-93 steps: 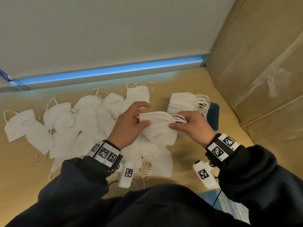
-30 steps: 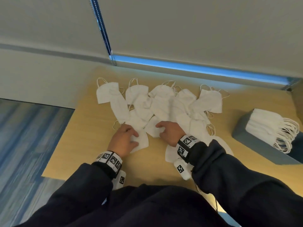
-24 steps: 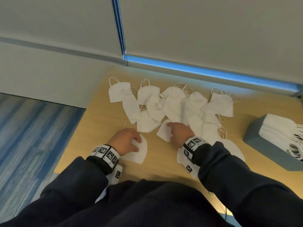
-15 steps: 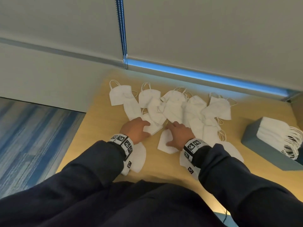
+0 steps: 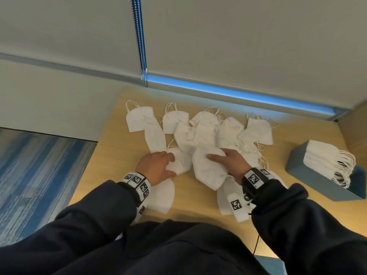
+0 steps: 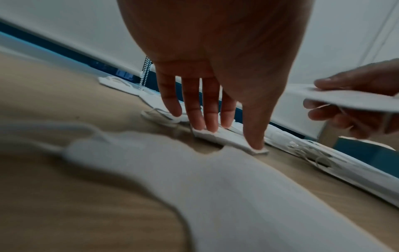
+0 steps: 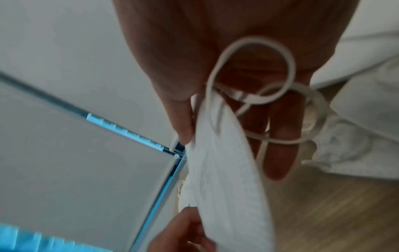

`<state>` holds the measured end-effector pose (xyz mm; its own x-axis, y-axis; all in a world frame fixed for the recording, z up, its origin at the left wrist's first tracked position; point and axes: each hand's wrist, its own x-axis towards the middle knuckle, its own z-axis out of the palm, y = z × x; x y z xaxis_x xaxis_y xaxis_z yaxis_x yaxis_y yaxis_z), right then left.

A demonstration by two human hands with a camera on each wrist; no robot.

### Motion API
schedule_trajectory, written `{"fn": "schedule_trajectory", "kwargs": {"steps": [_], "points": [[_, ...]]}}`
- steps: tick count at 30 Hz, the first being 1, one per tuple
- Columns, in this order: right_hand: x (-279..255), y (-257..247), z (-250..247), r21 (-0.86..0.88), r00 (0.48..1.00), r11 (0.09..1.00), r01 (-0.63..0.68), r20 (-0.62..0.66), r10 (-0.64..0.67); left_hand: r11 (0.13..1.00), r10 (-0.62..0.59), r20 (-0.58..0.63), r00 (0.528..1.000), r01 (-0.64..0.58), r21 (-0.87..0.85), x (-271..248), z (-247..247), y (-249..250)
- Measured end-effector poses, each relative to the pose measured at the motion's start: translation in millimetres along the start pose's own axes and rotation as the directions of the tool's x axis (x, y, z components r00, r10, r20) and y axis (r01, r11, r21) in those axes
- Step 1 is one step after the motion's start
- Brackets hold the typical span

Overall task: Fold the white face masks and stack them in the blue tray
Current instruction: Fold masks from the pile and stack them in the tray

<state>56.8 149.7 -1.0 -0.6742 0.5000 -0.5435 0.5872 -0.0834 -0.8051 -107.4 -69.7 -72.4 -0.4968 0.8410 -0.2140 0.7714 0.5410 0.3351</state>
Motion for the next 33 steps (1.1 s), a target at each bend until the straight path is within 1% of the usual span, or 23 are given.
{"fn": "schedule_trajectory", "kwargs": {"steps": [1,2,5,6,8,9,10,11,12,13,14,15,17,19,21,22,23,24,26,28,30,31,33], "points": [[-2,1,-2,0.118,0.999,0.992,-0.037,-0.002,0.037,1.0,0.014,0.036,0.999,-0.015,0.023,1,-1,1],[-2,3,-3,0.199,0.998,0.978,-0.067,-0.006,0.07,0.995,0.036,0.082,0.996,-0.043,0.088,4,-2,3],[3,13,-3,0.348,0.989,0.926,-0.148,0.026,0.148,0.94,0.111,0.172,0.979,-0.159,0.301,10,-6,13],[5,17,-3,0.372,0.985,0.913,-0.168,0.037,0.167,0.915,0.135,0.179,0.975,-0.192,0.356,10,-6,16],[7,21,-2,0.373,0.98,0.907,-0.194,0.041,0.192,0.854,0.206,0.146,0.968,-0.251,0.455,8,-6,23],[8,23,-3,0.366,0.98,0.91,-0.198,0.037,0.198,0.846,0.205,0.119,0.972,-0.237,0.477,7,-6,24],[7,24,-4,0.358,0.979,0.912,-0.199,0.034,0.201,0.868,0.206,0.068,0.976,-0.214,0.449,7,-7,25],[7,25,-5,0.358,0.979,0.912,-0.2,0.031,0.203,0.908,0.177,0.021,0.984,-0.171,0.382,6,-11,26],[6,26,-8,0.365,0.979,0.909,-0.2,0.026,0.204,0.956,0.117,-0.044,0.992,-0.1,0.277,5,-16,26],[5,27,-10,0.381,0.979,0.903,-0.197,0.023,0.204,0.992,0.045,-0.094,0.995,-0.033,0.122,3,-25,27],[3,28,-12,0.404,0.978,0.894,-0.195,0.015,0.206,0.998,-0.026,-0.169,0.985,0.017,-0.055,-1,-35,27],[0,28,-14,0.43,0.978,0.882,-0.193,0.007,0.21,0.979,-0.082,-0.249,0.965,0.031,-0.204,-7,-46,28],[-3,31,-16,0.472,0.974,0.86,-0.197,-0.003,0.224,0.925,-0.143,-0.395,0.907,-0.019,-0.379,-19,-67,33],[-7,32,-16,0.479,0.975,0.853,-0.208,0.036,0.218,0.878,-0.153,-0.515,0.843,-0.123,-0.463,-25,-80,41],[-10,30,-9,0.459,0.977,0.862,-0.214,0.101,0.188,0.811,-0.082,-0.61,0.788,-0.303,-0.5,-27,-85,53],[-12,27,-6,0.446,0.979,0.871,-0.203,0.122,0.166,0.779,-0.024,-0.623,0.782,-0.375,-0.502,-27,-84,59],[-13,24,-2,0.439,0.982,0.881,-0.179,0.131,0.134,0.754,0.028,-0.605,0.796,-0.414,-0.51,-26,-81,63],[-13,21,1,0.441,0.986,0.885,-0.15,0.133,0.101,0.734,0.058,-0.554,0.83,-0.412,-0.54,-25,-76,64],[-14,15,7,0.448,0.99,0.89,-0.09,0.139,0.03,0.685,0.061,-0.397,0.916,-0.327,-0.65,-20,-64,58],[-15,8,12,0.42,0.987,0.905,-0.063,0.163,-0.007,0.65,0.026,-0.245,0.969,-0.203,-0.732,-16,-59,44],[-18,3,14,0.417,0.977,0.906,-0.076,0.214,-0.017,0.645,-0.019,-0.154,0.988,-0.105,-0.757,-14,-60,35],[-20,2,15,0.425,0.966,0.901,-0.082,0.258,-0.033,0.605,-0.039,-0.121,0.992,-0.073,-0.793,-14,-61,32],[-25,0,16,0.451,0.945,0.887,-0.097,0.322,-0.06,0.448,-0.067,-0.046,0.997,-0.011,-0.894,-17,-69,32]]}}
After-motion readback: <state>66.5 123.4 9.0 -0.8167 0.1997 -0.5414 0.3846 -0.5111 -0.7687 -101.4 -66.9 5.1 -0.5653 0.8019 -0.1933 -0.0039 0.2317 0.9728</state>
